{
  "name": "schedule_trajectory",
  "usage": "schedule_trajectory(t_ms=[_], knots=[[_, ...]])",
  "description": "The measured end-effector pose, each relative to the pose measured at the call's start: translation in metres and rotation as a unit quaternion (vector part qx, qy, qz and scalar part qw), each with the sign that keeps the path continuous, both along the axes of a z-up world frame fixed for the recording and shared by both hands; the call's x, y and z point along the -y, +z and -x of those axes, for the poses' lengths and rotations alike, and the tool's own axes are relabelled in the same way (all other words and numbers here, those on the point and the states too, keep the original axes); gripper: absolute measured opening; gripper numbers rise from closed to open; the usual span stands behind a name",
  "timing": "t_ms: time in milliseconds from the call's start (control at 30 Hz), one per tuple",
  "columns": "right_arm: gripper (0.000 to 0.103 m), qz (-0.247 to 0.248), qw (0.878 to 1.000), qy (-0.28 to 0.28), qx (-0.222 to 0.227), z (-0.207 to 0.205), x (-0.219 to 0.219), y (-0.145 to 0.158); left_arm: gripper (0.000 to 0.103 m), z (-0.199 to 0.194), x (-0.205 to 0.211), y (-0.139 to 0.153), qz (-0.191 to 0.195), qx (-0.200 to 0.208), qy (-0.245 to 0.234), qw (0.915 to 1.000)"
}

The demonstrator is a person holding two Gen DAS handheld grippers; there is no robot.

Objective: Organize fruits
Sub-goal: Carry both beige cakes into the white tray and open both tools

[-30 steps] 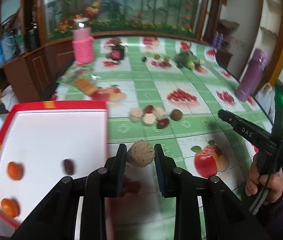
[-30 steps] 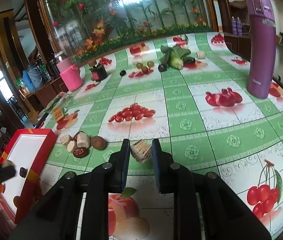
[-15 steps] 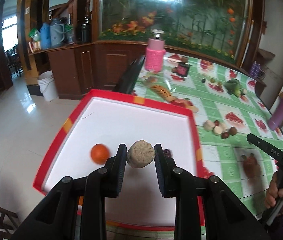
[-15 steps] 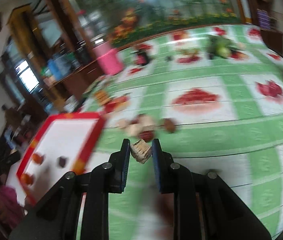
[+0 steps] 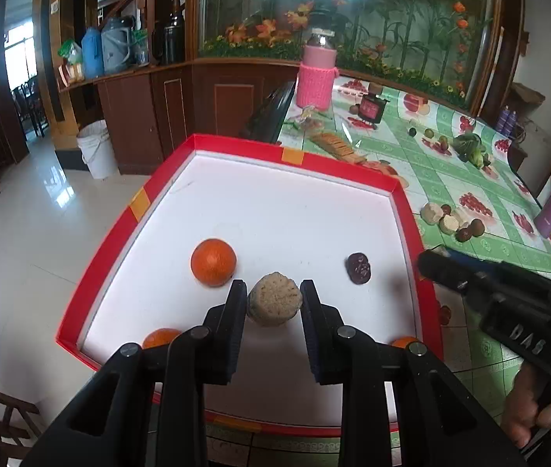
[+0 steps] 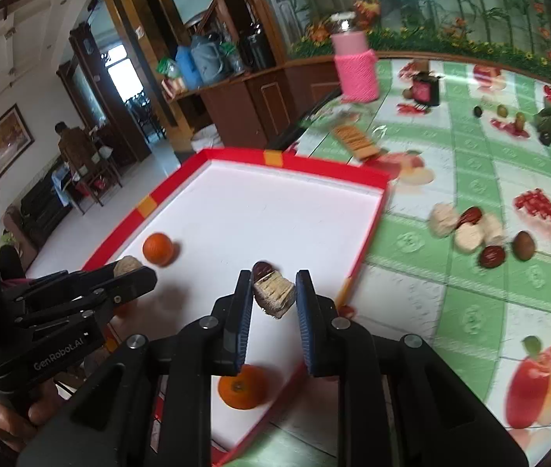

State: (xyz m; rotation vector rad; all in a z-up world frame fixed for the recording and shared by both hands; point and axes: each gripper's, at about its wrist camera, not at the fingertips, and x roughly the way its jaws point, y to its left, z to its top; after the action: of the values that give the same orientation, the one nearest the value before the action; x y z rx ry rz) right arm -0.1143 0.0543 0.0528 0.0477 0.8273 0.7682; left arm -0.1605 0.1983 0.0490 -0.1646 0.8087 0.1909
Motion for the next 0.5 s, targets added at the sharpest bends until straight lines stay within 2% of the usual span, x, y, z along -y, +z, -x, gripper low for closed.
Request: schedule_trajectory(t_ms=[200, 500], knots=[[0.024, 0.015, 1.000, 0.017, -0.015, 0.001, -0.014, -0.012, 0.027, 0.000, -0.003, -0.007, -0.008, -0.008, 0.007, 0.9999], [0.024, 0.020, 0.999, 0.015, -0.032, -0.003, -0.018, -0.023, 0.027, 0.000, -0.004, -0.011, -0.049, -0.013, 0.026, 0.9984]])
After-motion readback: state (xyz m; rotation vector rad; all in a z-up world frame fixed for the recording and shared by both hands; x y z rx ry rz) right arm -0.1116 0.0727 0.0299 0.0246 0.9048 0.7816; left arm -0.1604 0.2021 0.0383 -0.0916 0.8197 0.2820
